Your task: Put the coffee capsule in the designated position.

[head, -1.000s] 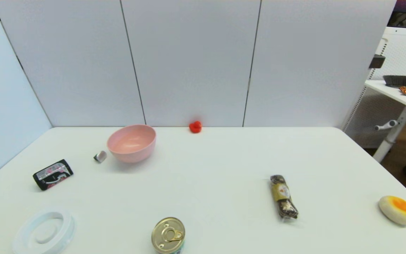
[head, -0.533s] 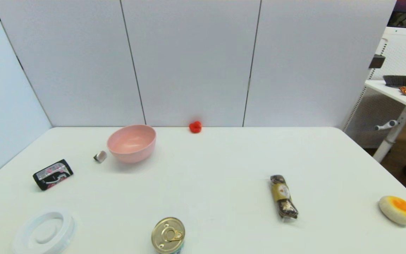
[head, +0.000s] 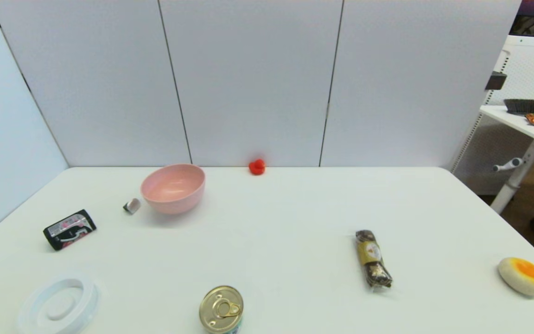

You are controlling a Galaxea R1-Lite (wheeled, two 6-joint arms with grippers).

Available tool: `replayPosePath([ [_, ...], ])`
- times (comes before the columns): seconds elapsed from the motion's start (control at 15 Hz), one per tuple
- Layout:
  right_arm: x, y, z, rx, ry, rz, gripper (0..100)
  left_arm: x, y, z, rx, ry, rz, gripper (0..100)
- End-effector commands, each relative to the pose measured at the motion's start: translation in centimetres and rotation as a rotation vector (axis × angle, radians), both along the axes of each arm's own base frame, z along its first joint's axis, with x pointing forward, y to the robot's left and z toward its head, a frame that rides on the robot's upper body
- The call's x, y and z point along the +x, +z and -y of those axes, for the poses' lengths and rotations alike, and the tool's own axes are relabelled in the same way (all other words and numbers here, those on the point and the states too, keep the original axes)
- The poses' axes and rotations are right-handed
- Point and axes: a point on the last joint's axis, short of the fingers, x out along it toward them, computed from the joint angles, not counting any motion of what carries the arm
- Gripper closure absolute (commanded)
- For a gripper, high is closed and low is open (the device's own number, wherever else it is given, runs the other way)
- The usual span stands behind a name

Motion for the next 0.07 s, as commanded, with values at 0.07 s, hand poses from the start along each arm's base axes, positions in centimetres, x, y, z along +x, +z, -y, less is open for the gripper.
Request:
replayPosePath([
  [0.07,0.01,0.01,0.0,0.0,0.001,-0.001,0,0.14,-0.46,0.0,0.0,0.001,-0.018,0],
])
